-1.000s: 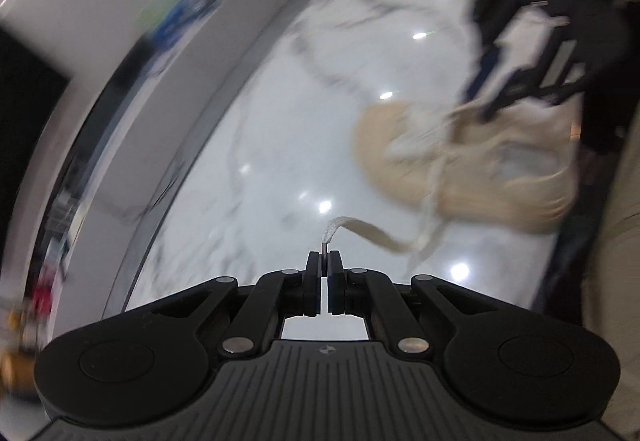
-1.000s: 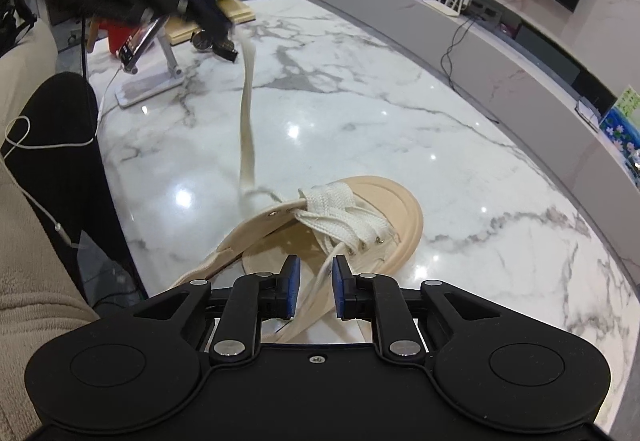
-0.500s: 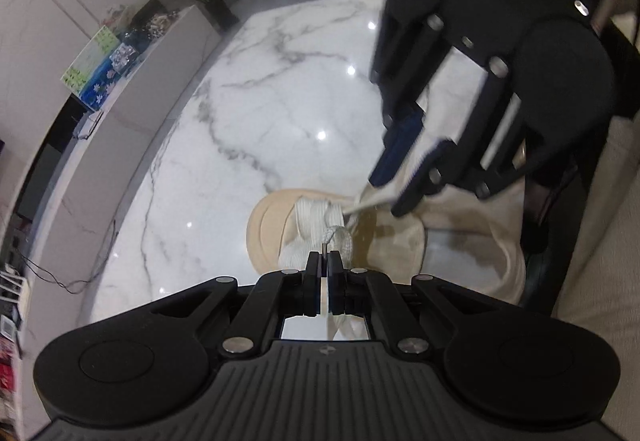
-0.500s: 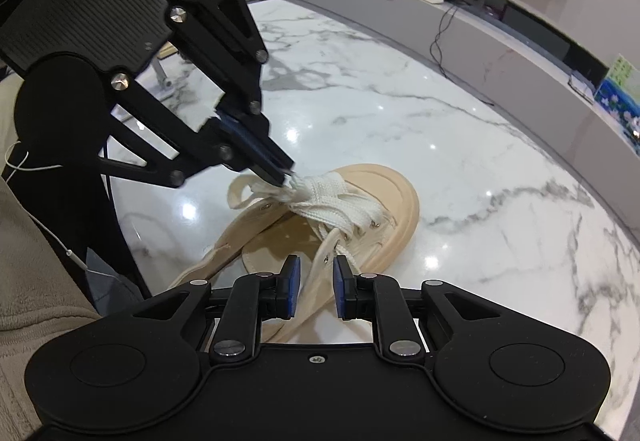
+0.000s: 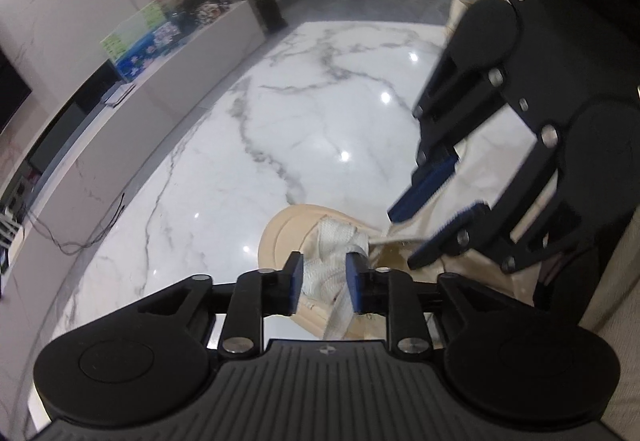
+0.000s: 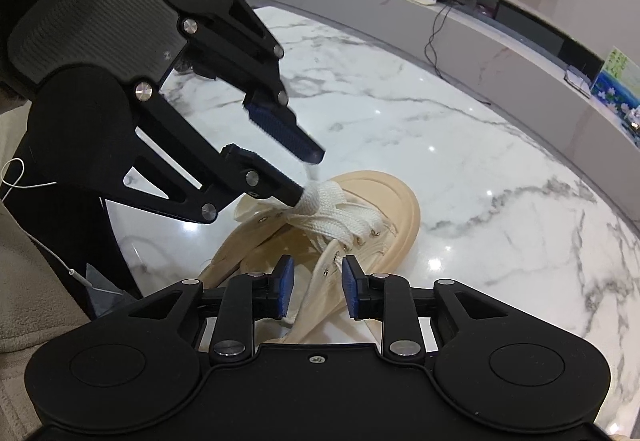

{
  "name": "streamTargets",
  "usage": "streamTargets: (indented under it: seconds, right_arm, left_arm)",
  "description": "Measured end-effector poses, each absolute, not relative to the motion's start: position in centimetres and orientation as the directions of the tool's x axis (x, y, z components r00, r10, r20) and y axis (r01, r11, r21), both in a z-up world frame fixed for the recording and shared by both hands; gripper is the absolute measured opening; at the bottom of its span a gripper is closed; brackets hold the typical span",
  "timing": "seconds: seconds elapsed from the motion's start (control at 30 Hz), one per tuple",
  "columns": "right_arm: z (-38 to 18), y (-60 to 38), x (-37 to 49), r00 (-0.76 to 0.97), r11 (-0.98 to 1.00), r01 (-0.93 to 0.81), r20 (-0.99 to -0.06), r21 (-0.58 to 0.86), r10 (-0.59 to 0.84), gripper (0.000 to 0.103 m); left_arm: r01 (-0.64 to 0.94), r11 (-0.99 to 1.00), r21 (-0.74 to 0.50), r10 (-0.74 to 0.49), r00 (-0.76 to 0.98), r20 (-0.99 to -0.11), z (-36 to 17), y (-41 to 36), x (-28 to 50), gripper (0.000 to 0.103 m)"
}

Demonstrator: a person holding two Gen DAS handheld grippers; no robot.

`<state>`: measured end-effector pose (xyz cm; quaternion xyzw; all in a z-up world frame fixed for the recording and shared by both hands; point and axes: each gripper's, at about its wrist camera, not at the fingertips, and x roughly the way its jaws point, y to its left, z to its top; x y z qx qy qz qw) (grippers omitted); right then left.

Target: Lace up shoes with both hands

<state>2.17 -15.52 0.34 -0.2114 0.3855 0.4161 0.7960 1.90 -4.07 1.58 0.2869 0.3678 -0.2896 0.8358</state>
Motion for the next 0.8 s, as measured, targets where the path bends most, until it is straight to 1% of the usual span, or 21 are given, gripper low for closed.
streamTargets:
  seconds: [0.23, 0.3, 0.37, 0.5, 0.67, 0.7, 0.77, 0.8]
  right_arm:
    - [0.5, -15.8, 2.3, 0.364, 0.577, -0.817, -0.787, -0.013, 0.498, 0.025]
    - [0.5, -16.0, 2.3, 0.366, 0.581, -0.814, -0.788, -0.013, 0.496, 0.025]
    - [0.5, -16.1, 2.4, 0.365, 0.582, -0.813, -0.788, -0.010, 0.497, 0.025]
    - [0.5, -16.1, 2.3, 0.361, 0.579, -0.815, -0.783, -0.002, 0.506, 0.025]
    - [0.4, -16.3, 2.1, 0.350, 0.573, -0.820, -0.781, 0.013, 0.518, 0.025]
    - [0.4, -16.4, 2.1, 0.351, 0.575, -0.818, -0.780, 0.014, 0.518, 0.025]
    - [0.4, -16.5, 2.2, 0.350, 0.577, -0.816, -0.778, 0.020, 0.522, 0.024]
    - [0.4, -16.5, 2.2, 0.348, 0.576, -0.817, -0.776, 0.024, 0.527, 0.022]
  left_arm:
    - [0.655, 0.715, 0.244, -0.260, 0.574, -0.777, 2.0, -4.0, 1.9, 0.027]
    - [0.687, 0.687, 0.237, -0.293, 0.560, -0.775, 2.6, -4.0, 1.3, 0.027]
    - [0.727, 0.637, 0.258, -0.306, 0.545, -0.780, 2.7, -4.5, 0.8, 0.027]
    - [0.764, 0.563, 0.313, -0.279, 0.533, -0.799, 2.0, -5.8, 0.4, 0.027]
    - [0.764, 0.572, 0.298, -0.269, 0.518, -0.812, 1.2, -6.0, 1.0, 0.027]
    - [0.764, 0.575, 0.294, -0.267, 0.515, -0.815, 1.0, -6.0, 1.1, 0.027]
    - [0.763, 0.580, 0.286, -0.264, 0.508, -0.820, 0.6, -6.0, 1.3, 0.020]
    - [0.762, 0.583, 0.281, -0.263, 0.505, -0.822, 0.5, -6.0, 1.4, 0.018]
